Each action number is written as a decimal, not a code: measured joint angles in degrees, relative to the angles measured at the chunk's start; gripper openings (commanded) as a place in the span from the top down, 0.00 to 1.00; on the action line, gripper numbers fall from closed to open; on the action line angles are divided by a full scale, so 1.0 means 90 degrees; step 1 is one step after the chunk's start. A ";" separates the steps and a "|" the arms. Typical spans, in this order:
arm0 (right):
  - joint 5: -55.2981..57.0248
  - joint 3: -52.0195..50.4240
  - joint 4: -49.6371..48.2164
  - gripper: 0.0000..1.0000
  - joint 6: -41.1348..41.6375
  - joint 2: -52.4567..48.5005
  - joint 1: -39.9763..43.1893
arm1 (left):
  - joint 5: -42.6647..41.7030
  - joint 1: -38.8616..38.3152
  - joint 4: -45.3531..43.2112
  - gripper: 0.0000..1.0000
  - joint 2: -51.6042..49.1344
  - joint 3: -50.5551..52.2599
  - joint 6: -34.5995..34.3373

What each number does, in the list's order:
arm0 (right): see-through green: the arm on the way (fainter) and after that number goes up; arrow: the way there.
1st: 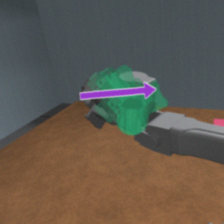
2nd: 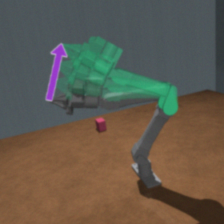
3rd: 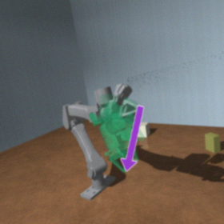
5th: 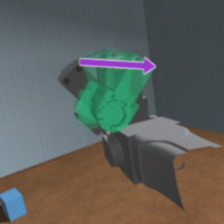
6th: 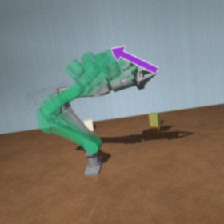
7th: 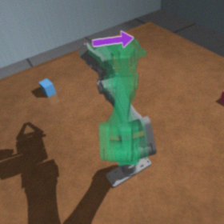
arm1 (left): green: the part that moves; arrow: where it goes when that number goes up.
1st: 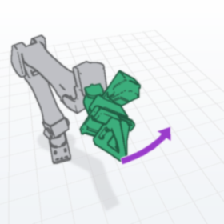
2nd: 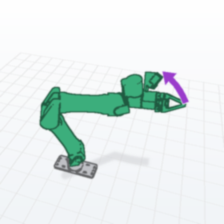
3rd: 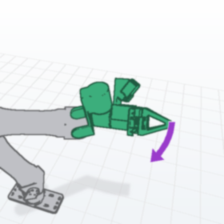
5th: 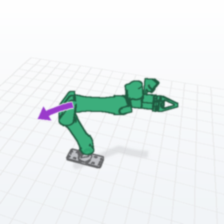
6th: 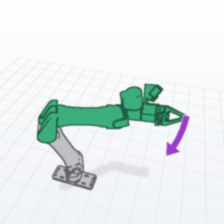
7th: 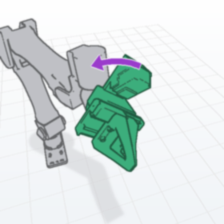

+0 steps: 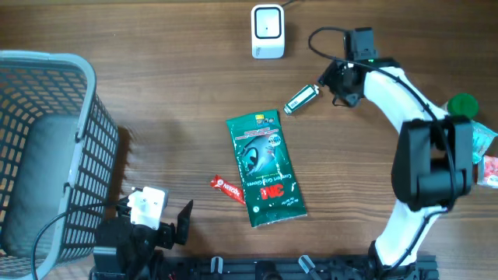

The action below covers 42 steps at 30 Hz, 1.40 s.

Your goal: Scan the item barcode

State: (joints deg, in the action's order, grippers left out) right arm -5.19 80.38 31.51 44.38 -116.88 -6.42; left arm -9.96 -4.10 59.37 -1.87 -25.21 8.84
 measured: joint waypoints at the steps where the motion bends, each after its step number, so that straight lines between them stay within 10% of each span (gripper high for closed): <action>1: -0.0197 -0.0002 -0.0002 0.43 0.0138 -0.0138 -0.0002 | 0.0000 0.0000 0.0002 0.00 0.0000 0.0000 0.0000; 5: -0.0860 -0.0012 -0.0002 0.43 0.0563 -0.0240 -0.0044 | 0.0000 0.0000 0.0000 0.00 0.0000 0.0000 0.0000; 11: -0.1290 -0.0015 0.0046 0.70 0.1236 -0.0240 -0.0044 | 0.0000 0.0000 0.0000 0.00 0.0000 0.0000 0.0000; 27: -0.0175 0.1100 0.1613 0.31 0.1039 -0.0240 -0.1018 | 0.0000 0.0000 0.0000 0.00 0.0000 0.0000 0.0000; 33: 0.0481 0.1141 0.1353 0.53 0.1443 -0.0782 -0.1212 | 0.0000 0.0000 0.0000 0.00 0.0000 0.0000 0.0000; 39: 0.0848 0.1209 0.1321 0.96 0.1639 -0.0954 -0.1161 | 0.0000 0.0000 0.0000 0.00 0.0000 0.0000 0.0000; 42: 0.0869 0.1209 0.1309 0.95 0.1639 -0.0954 -0.1161 | 0.0000 0.0000 0.0002 0.00 0.0000 0.0000 0.0000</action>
State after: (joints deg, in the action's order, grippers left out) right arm 2.63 91.26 43.29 59.13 -125.47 -16.86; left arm -9.96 -4.10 59.40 -1.87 -25.21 8.84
